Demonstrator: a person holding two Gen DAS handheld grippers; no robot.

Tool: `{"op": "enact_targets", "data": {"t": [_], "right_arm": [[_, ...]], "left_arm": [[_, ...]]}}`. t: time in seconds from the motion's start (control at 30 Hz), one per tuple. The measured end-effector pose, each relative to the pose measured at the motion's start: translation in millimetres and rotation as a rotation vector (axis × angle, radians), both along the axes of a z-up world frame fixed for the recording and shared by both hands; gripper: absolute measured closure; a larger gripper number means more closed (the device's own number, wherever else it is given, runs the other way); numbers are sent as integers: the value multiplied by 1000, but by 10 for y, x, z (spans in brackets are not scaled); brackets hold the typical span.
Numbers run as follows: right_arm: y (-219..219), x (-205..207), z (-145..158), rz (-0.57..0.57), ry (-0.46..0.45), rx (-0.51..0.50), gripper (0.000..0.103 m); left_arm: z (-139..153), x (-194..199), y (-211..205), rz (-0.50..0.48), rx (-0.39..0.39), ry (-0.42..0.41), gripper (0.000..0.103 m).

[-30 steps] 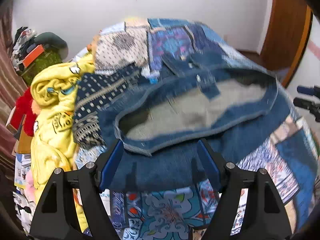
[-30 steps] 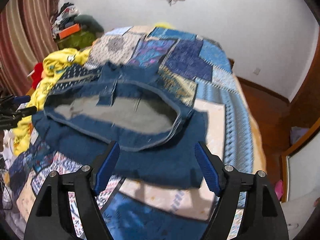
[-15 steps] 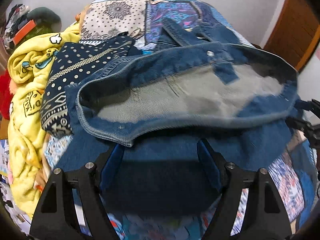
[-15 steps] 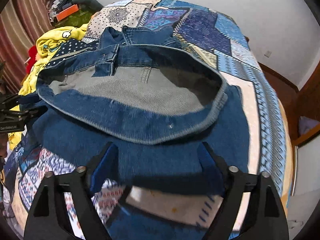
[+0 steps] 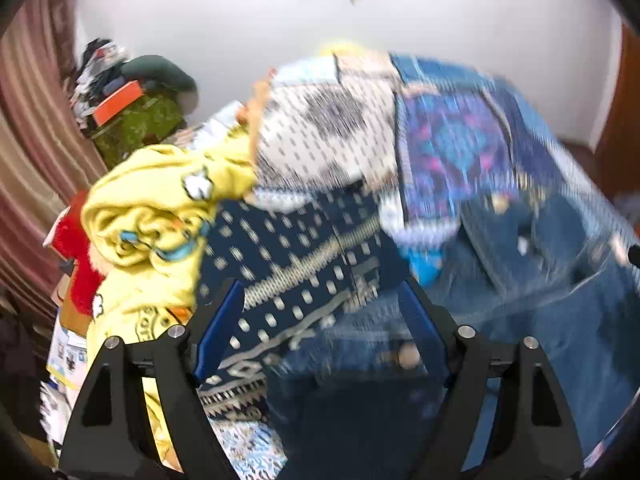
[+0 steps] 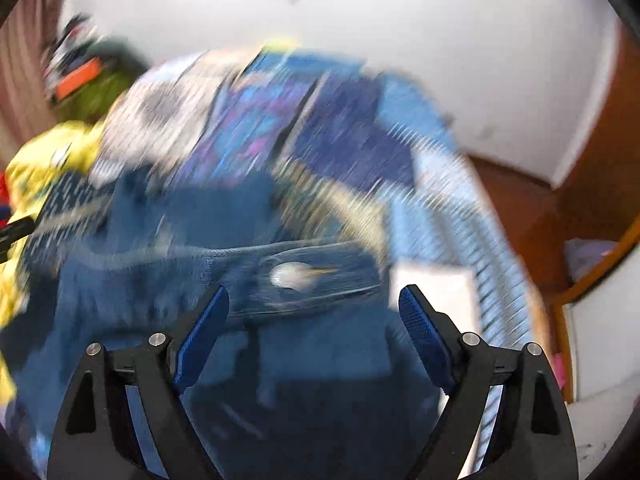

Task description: Fold large clothes

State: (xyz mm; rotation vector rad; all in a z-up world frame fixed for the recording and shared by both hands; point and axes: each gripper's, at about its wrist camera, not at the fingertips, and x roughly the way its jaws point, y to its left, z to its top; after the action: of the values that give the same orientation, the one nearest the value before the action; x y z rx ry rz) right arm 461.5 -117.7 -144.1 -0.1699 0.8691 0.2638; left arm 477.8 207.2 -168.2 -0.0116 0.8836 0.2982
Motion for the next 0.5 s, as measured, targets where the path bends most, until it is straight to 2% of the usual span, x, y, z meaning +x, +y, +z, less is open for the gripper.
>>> {"op": "enact_targets", "data": {"t": [0.1, 0.23, 0.37, 0.43, 0.5], "right_arm": [[-13, -23, 247, 8, -59, 51, 18], [2, -176, 341, 75, -35, 97, 18], [146, -283, 165, 154, 45, 86, 18], [234, -373, 19, 197, 83, 52, 18], [304, -438, -160, 239, 119, 1, 18]], "left_arm": [[130, -68, 104, 2, -40, -32, 23], [24, -233, 77, -55, -77, 12, 23], [-318, -396, -32, -117, -19, 107, 23], [-491, -446, 4, -128, -50, 148, 23], [-643, -457, 66, -131, -118, 182, 23]]}}
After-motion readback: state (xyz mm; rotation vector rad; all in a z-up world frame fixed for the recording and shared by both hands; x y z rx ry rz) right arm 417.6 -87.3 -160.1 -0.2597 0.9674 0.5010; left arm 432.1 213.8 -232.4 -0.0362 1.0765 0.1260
